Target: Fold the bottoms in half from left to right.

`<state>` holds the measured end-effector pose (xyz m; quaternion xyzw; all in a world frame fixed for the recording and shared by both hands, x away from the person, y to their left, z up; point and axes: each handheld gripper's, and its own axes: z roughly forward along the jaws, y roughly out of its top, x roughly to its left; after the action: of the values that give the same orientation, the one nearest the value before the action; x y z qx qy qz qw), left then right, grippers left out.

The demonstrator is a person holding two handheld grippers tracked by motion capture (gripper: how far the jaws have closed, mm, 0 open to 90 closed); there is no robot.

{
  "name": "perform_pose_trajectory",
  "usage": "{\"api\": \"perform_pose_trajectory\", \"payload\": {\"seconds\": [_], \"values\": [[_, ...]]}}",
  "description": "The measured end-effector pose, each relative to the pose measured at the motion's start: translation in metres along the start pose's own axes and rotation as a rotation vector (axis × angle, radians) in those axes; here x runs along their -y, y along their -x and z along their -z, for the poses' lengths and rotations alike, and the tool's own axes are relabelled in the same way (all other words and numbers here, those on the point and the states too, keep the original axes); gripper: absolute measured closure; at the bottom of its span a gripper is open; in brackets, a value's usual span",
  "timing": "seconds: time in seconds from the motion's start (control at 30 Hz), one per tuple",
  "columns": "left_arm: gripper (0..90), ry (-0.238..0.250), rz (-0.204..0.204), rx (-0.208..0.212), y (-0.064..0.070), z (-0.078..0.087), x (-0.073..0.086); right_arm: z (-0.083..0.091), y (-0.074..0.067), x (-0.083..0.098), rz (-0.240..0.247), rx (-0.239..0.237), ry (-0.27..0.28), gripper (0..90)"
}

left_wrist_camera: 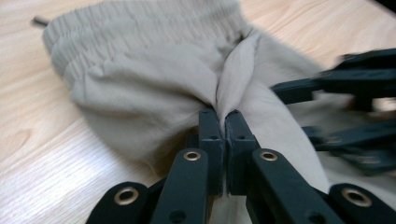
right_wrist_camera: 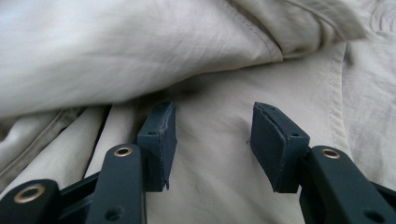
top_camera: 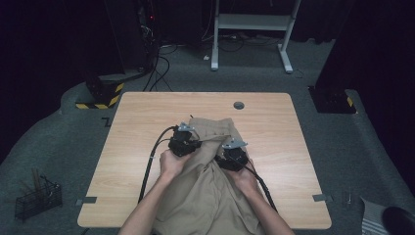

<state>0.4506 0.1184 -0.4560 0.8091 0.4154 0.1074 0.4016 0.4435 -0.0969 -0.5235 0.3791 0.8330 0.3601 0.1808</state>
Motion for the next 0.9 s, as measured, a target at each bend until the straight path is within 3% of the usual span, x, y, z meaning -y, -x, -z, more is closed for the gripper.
{"api": "perform_pose_trajectory", "payload": {"seconds": [0.13,0.23,0.27,0.33,0.47,0.53,0.6,0.67,0.77,0.9], "values": [[87.8,0.008,-0.01,0.04,0.015,-0.008,-0.008,-0.003,0.0,-0.002,-0.005,0.004,0.0,50.5],[86.9,-0.022,-0.024,-0.024,0.014,-0.02,-0.011,-0.007,0.002,-0.006,-0.013,0.012,0.0,50.5],[86.0,-0.024,-0.001,-0.032,0.009,-0.022,-0.01,-0.008,0.003,-0.007,-0.015,0.017,0.0,50.5],[80.3,-0.023,0.043,-0.03,0.002,-0.022,-0.008,-0.011,0.004,-0.01,-0.026,0.02,-0.003,50.3],[62.9,-0.029,0.007,-0.034,0.001,-0.01,-0.001,-0.01,0.006,-0.01,-0.035,0.015,-0.01,49.6],[55.7,-0.013,-0.003,-0.043,0.002,-0.001,0.003,-0.004,0.008,-0.009,-0.041,0.001,-0.009,48.5],[50.3,0.0,-0.013,-0.05,0.001,0.007,0.007,0.009,0.008,-0.006,-0.047,-0.003,0.026,48.7],[47.6,-0.01,-0.012,-0.058,-0.001,0.012,0.012,0.023,0.008,-0.002,-0.051,-0.017,0.051,48.6],[45.3,-0.022,-0.003,-0.071,-0.006,0.018,0.022,0.042,0.005,0.007,-0.02,-0.048,0.072,48.7],[44.3,-0.035,0.027,-0.078,-0.014,0.022,0.034,0.055,-0.003,0.019,0.005,-0.086,0.081,48.7]]}}
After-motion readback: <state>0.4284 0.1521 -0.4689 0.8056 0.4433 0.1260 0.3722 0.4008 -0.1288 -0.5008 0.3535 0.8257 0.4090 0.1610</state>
